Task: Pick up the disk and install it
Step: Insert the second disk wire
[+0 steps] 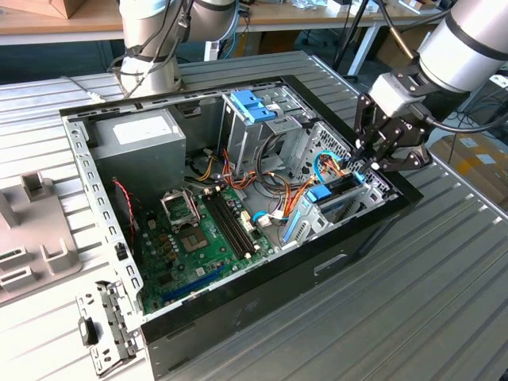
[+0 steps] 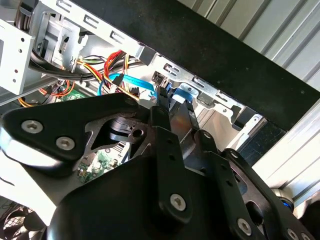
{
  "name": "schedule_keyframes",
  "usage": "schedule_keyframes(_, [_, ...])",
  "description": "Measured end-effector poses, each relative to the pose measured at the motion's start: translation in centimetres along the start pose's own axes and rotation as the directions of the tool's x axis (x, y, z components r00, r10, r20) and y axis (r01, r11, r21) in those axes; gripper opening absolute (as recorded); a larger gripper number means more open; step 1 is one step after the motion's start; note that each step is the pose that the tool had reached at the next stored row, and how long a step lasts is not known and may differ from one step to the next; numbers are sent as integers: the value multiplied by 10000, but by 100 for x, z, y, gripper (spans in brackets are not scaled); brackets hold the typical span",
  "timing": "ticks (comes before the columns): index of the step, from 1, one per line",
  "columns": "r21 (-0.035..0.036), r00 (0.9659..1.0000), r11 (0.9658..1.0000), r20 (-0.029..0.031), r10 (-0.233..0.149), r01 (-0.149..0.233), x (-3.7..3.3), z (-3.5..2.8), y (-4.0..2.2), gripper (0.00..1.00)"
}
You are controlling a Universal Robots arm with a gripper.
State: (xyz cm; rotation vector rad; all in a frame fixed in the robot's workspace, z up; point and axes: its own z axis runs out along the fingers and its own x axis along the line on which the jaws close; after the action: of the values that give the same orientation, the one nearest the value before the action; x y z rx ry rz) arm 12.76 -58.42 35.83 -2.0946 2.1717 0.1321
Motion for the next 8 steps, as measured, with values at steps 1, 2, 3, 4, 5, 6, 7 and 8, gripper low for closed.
schedule_keyframes(1, [0,10000,10000,1,0,0,-2,-11,0,30])
schedule_keyframes(2, [0,10000,10000,1,1,-1,-6,-30,-1,30])
schedule_keyframes(3, [0,10000,10000,3,0,0,-8,-42,-1,30])
schedule_keyframes(4, [0,10000,10000,2,1,-1,-10,-55,-1,30])
schedule_keyframes(5, [0,10000,10000,6,-1,1,-11,-63,1,30])
schedule_keyframes(6, [0,10000,10000,11,0,0,-12,-64,6,30])
schedule_keyframes(7, [0,10000,10000,21,1,-1,-12,-66,22,30])
schedule_keyframes(8, [-1,10000,10000,27,0,0,-13,-67,36,30])
